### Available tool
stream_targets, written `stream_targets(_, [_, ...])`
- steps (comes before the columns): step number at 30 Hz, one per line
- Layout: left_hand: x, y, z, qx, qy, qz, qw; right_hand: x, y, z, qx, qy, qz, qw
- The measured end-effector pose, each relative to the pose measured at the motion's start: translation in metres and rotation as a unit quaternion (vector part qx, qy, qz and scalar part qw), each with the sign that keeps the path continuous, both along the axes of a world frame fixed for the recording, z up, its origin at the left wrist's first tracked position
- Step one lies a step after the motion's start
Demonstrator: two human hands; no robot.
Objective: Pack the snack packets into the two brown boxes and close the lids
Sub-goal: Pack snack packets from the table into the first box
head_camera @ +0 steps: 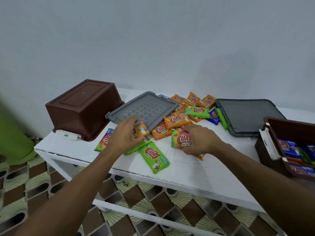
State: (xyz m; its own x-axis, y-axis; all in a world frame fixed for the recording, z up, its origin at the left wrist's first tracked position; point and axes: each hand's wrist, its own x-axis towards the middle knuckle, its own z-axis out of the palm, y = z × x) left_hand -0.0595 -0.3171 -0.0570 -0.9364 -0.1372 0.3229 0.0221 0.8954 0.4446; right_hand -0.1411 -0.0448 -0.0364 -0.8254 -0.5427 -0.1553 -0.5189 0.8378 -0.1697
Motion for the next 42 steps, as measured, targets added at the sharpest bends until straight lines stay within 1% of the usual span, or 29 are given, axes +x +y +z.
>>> stream_targets(4, [-0.012, 0.036, 0.017, 0.029, -0.012, -0.045, 0.998, -0.001, 0.034, 0.029, -0.011, 0.029, 0.002, 1.000])
stream_targets(8, [-0.028, 0.088, 0.038, -0.022, 0.005, -0.114, 0.993, 0.002, 0.087, 0.060, -0.005, 0.093, 0.000, 0.996])
stream_targets(11, [-0.041, 0.134, 0.057, -0.006, 0.008, -0.154, 0.988, 0.007, 0.133, 0.076, -0.034, 0.147, -0.020, 0.988])
stream_targets(13, [-0.049, 0.171, 0.073, -0.007, 0.021, -0.199, 0.980, 0.013, 0.171, 0.085, -0.057, 0.163, -0.040, 0.984])
stream_targets(16, [-0.061, 0.224, 0.093, -0.049, 0.045, -0.268, 0.961, 0.019, 0.227, 0.096, -0.058, 0.169, -0.079, 0.981])
stream_targets(18, [-0.068, 0.266, 0.106, -0.076, 0.048, -0.300, 0.950, 0.020, 0.271, 0.099, -0.064, 0.156, -0.113, 0.979])
stream_targets(20, [-0.073, 0.307, 0.113, -0.096, 0.047, -0.329, 0.938, 0.021, 0.313, 0.097, -0.062, 0.133, -0.134, 0.980])
stream_targets(22, [-0.078, 0.345, 0.114, -0.098, 0.032, -0.346, 0.932, 0.023, 0.352, 0.088, -0.038, 0.123, -0.144, 0.981])
stream_targets(26, [-0.087, 0.407, 0.100, -0.127, -0.011, -0.363, 0.923, 0.022, 0.406, 0.068, 0.017, 0.110, -0.158, 0.981])
stream_targets(28, [-0.096, 0.429, 0.090, -0.152, -0.035, -0.359, 0.920, 0.015, 0.419, 0.061, 0.032, 0.118, -0.146, 0.982])
stream_targets(31, [-0.109, 0.448, 0.071, -0.205, -0.070, -0.350, 0.911, -0.001, 0.424, 0.055, 0.029, 0.134, -0.112, 0.984])
stream_targets(33, [-0.115, 0.456, 0.059, -0.250, -0.095, -0.337, 0.903, -0.013, 0.423, 0.050, 0.061, 0.142, -0.091, 0.984])
stream_targets(35, [-0.117, 0.457, 0.049, -0.303, -0.091, -0.320, 0.893, -0.023, 0.420, 0.041, 0.102, 0.139, -0.073, 0.982])
stream_targets(37, [-0.119, 0.458, 0.045, -0.335, -0.075, -0.308, 0.888, -0.028, 0.421, 0.035, 0.104, 0.122, -0.075, 0.984])
stream_targets(42, [-0.119, 0.460, 0.043, -0.345, -0.096, -0.287, 0.888, -0.027, 0.422, 0.028, 0.087, 0.151, -0.070, 0.982])
